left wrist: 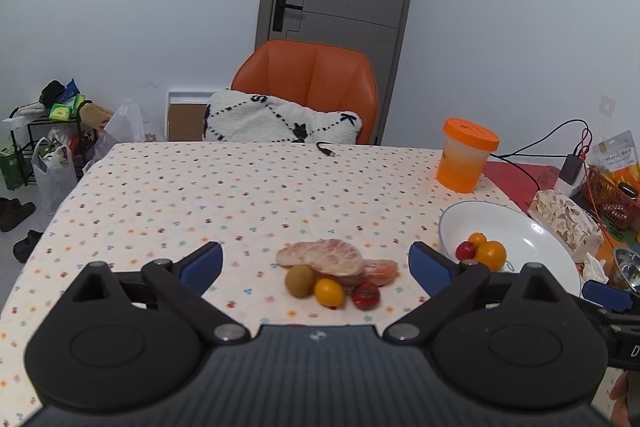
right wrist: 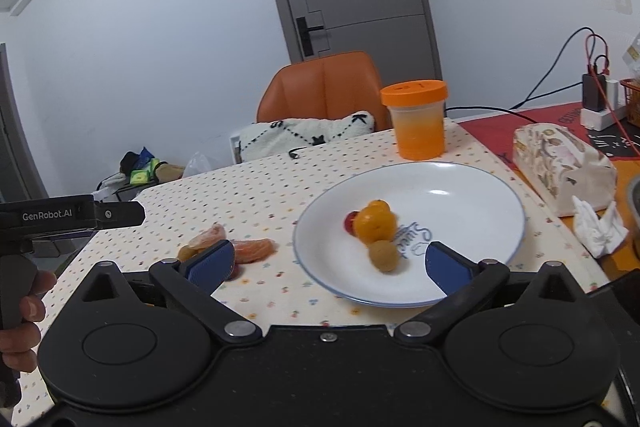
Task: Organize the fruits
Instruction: 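Move both open tools back toward the fruit pile, then lower the open left tool toward the large orange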
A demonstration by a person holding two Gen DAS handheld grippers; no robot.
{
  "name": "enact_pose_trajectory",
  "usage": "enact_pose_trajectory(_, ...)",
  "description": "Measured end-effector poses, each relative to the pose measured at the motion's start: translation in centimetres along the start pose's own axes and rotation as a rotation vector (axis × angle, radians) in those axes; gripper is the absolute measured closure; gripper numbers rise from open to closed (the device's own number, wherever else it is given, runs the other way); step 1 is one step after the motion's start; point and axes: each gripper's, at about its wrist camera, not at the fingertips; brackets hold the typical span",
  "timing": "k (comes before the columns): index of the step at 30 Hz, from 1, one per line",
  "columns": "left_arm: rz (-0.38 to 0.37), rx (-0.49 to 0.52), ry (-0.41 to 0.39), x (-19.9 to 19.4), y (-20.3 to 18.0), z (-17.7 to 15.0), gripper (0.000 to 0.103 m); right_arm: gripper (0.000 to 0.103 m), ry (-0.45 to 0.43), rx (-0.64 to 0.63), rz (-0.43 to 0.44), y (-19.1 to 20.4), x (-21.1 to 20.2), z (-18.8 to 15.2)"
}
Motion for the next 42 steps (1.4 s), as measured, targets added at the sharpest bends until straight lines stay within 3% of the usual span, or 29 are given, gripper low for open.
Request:
enact_pose_trajectory(11,0.024,-0.033,0.004,-0.1,3.2,-0.4,0.005,0.000,0.017,-0.038,0.051,2.4,1.3,0.2)
enact_pose_trajectory(19,0.032,-0.054,0.008,0.2,4.9,-0.8,0.005,0.008,0.036,-0.067,0.092,3.9,2.5,0.5)
enact_pose_trajectory(34,-0.039,-0.080,0.071,1.1,5.2,-2.5,0.007,0.019,0.085,-0.106,0.140,5.3,5.2,0.6)
enact_pose_trajectory(37,-0.041,-0.075,0.079,1.4,4.8,-2.8,0.010,0.021,0.095,-0.106,0.147,5.5,5.5,0.5)
enact_pose_trajectory(42,-0.052,-0.080,0.103,2.4,4.4,-3.1,0.026,0.029,0.110,-0.111,0.164,5.7,6.0,0.3)
Point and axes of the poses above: each gripper's, at about its wrist camera, not at the fingertips, and x roughly the way its jaws point, y to its left, z to its top, and after that the axes turned 12 degrees about z, right-handed
